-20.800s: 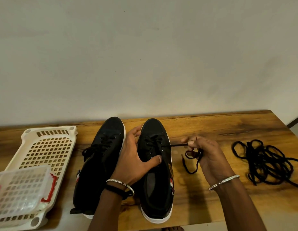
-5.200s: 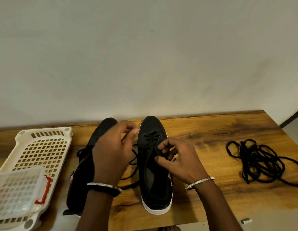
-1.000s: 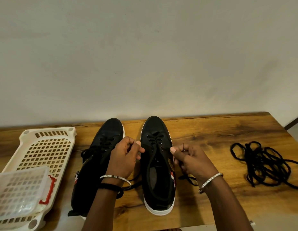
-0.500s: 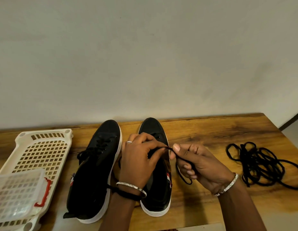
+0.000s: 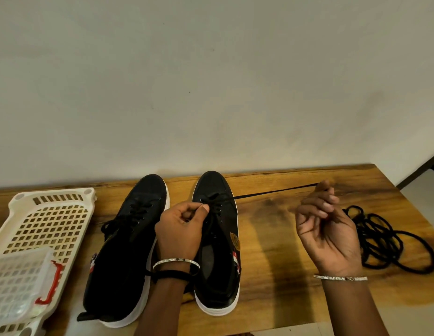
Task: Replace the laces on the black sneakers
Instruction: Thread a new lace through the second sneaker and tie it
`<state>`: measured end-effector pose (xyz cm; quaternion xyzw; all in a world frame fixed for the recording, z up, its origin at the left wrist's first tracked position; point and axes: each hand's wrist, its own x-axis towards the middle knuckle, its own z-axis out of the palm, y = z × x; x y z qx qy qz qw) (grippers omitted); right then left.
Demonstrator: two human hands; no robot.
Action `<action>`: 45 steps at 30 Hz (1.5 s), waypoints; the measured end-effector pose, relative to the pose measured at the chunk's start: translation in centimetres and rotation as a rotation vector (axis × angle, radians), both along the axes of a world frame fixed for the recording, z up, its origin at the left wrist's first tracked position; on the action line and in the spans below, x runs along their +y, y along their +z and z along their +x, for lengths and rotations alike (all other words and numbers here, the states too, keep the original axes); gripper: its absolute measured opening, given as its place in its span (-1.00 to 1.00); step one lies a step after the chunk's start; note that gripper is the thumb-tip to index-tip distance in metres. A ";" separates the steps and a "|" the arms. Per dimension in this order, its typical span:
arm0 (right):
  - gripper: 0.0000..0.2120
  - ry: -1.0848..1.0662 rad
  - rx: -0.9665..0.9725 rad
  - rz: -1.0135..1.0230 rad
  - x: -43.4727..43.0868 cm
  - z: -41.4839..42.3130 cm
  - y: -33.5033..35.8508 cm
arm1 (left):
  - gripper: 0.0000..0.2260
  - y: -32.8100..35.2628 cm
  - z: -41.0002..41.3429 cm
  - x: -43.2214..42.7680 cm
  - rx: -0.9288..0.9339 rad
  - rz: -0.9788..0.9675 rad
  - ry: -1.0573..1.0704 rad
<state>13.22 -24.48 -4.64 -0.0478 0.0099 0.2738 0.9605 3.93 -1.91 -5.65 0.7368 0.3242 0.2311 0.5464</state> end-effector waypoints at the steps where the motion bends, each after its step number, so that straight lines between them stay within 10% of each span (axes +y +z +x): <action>1: -0.71 -0.079 0.031 -0.053 0.1 -0.2 0.3 | -0.98 -0.1 0.0 0.0 0.004 -0.021 0.003; 12: -0.72 -0.209 -0.006 -0.693 2.2 -0.5 1.1 | -0.96 0.0 -0.2 1.3 -0.074 -0.041 -0.095; 29: -0.73 -0.165 -0.651 -1.248 8.9 -4.2 1.7 | -0.84 0.8 -2.2 3.8 0.014 0.216 -0.464; 45: -0.82 0.020 -0.635 -1.167 8.9 -4.2 1.5 | -0.98 0.8 -2.2 4.8 0.103 -0.248 -0.475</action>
